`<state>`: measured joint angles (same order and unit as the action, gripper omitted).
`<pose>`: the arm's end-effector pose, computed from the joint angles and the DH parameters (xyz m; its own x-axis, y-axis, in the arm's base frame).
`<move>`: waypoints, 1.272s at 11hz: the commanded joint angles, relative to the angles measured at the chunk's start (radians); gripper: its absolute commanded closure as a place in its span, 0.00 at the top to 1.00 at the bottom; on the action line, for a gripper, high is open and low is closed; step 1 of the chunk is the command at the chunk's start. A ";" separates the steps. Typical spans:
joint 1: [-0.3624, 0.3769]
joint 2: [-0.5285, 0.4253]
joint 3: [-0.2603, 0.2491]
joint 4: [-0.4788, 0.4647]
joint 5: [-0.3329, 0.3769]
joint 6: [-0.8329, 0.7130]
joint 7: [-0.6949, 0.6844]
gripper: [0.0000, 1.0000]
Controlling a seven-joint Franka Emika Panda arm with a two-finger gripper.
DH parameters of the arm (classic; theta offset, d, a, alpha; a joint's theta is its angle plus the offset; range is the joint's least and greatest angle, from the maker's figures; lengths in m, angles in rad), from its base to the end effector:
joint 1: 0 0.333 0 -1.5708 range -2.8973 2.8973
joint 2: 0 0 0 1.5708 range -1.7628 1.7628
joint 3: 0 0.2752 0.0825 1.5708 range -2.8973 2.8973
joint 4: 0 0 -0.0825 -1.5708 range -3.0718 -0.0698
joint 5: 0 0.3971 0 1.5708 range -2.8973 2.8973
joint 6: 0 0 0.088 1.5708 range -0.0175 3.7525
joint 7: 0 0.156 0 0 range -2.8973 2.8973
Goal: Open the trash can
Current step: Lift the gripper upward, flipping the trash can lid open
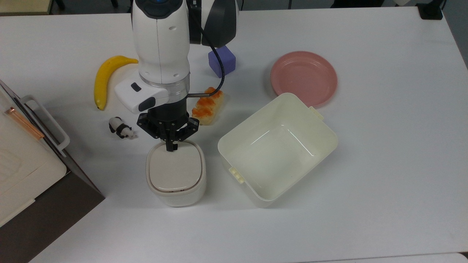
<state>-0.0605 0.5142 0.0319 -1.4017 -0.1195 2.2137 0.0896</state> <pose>0.7382 -0.0331 0.3525 0.9530 -0.0535 0.2982 -0.0778 -0.9945 0.0702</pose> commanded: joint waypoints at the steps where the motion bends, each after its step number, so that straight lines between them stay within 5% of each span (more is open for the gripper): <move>1: -0.001 -0.022 0.003 -0.021 -0.009 0.015 0.027 0.00; 4: -0.001 -0.072 0.010 0.035 0.003 0.014 0.056 0.00; 7: -0.002 -0.231 0.010 0.026 0.130 -0.035 0.058 0.00; 11: 0.001 -0.342 0.006 0.030 0.172 -0.491 -0.048 0.00; 14: 0.001 -0.341 0.006 0.020 0.179 -0.589 -0.076 0.00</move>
<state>-0.0606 0.1892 0.0388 -1.3355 0.0314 1.6506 0.0470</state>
